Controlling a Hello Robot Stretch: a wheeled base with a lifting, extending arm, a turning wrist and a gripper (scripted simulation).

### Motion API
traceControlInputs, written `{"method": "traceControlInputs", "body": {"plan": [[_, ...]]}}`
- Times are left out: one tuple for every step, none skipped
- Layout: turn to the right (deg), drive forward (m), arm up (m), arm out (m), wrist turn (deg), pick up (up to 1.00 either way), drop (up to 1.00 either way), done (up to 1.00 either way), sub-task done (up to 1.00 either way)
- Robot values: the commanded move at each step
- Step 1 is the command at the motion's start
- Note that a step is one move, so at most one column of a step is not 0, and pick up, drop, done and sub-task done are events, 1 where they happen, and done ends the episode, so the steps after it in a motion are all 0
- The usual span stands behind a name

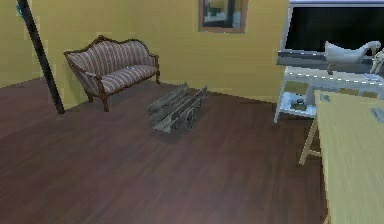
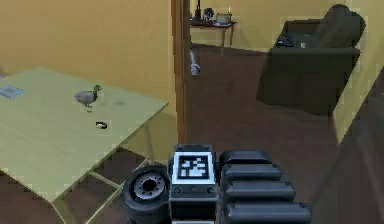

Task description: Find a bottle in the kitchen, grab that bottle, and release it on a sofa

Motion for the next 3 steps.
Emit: {"method": "traceControlInputs", "body": {"plan": [[24.0, 0.00, 0.00, 0.00, 0.0, 0.00, 0.00, 0.00, 0.00], [3.0, 0.00, 0.00, 0.00, 0.0, 0.00, 0.00, 0.00, 0.00], [0.0, 0.30, 0.00, 0.00, 0.0, 0.00, 0.00, 0.00, 0.00]]}}
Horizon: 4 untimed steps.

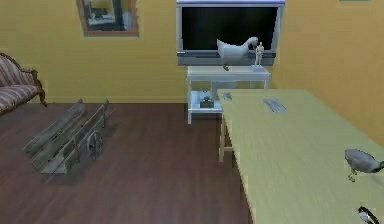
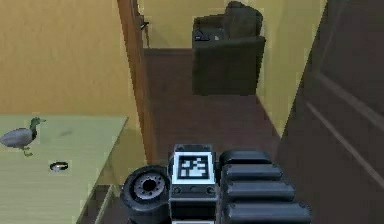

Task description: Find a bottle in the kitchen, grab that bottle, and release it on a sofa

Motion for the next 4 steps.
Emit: {"method": "traceControlInputs", "body": {"plan": [[-45.0, 0.00, 0.00, 0.00, 0.0, 0.00, 0.00, 0.00, 0.00], [-12.0, 0.00, 0.00, 0.00, 0.0, 0.00, 0.00, 0.00, 0.00], [0.0, 1.00, 0.00, 0.00, 0.0, 0.00, 0.00, 0.00, 0.00], [-3.0, 0.00, 0.00, 0.00, 0.0, 0.00, 0.00, 0.00, 0.00]]}}
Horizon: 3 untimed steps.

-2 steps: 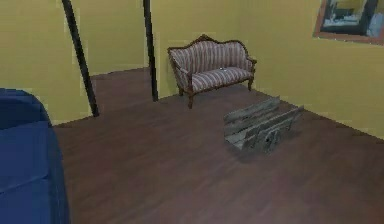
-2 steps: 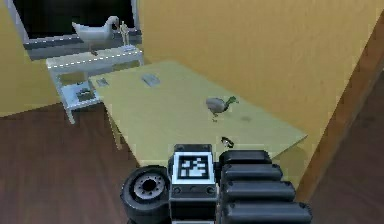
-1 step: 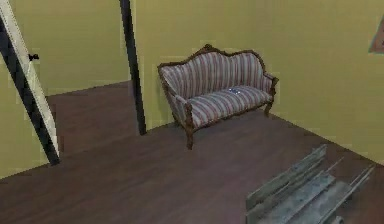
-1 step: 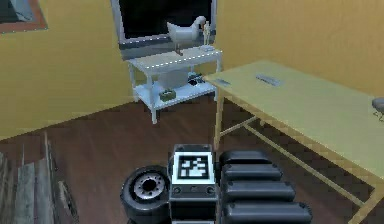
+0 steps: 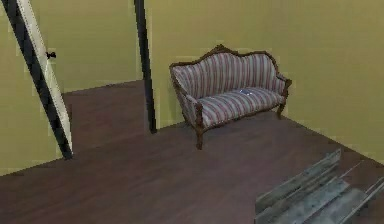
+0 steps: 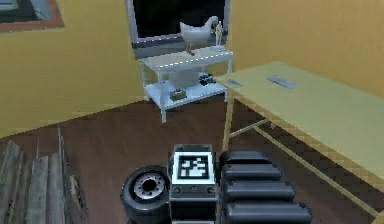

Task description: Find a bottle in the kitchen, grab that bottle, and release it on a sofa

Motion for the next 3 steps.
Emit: {"method": "traceControlInputs", "body": {"plan": [[0.0, 0.80, 0.00, 0.00, 0.0, 0.00, 0.00, 0.00, 0.00], [-42.0, 0.00, 0.00, 0.00, 0.0, 0.00, 0.00, 0.00, 0.00], [0.0, 0.05, 0.00, 0.00, 0.0, 0.00, 0.00, 0.00, 0.00]]}}
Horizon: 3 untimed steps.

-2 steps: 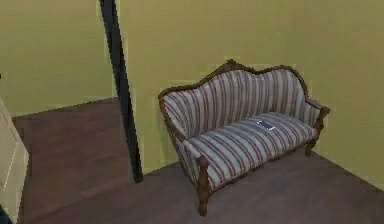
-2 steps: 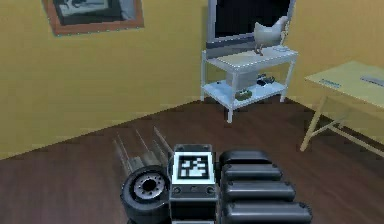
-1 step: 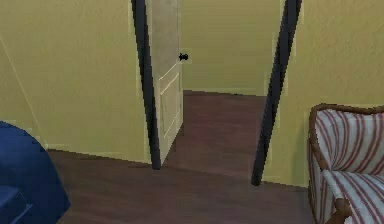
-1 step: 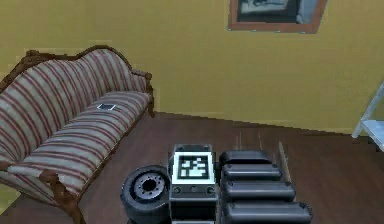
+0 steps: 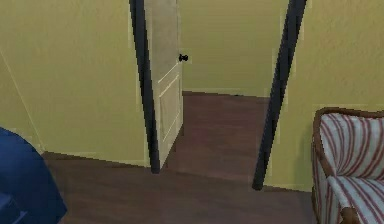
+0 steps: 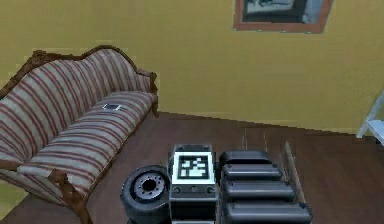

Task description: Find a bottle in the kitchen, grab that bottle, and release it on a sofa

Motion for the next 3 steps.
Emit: {"method": "traceControlInputs", "body": {"plan": [[45.0, 0.00, 0.00, 0.00, 0.0, 0.00, 0.00, 0.00, 0.00], [9.0, 0.00, 0.00, 0.00, 0.0, 0.00, 0.00, 0.00, 0.00], [0.0, 0.25, 0.00, 0.00, 0.0, 0.00, 0.00, 0.00, 0.00]]}}
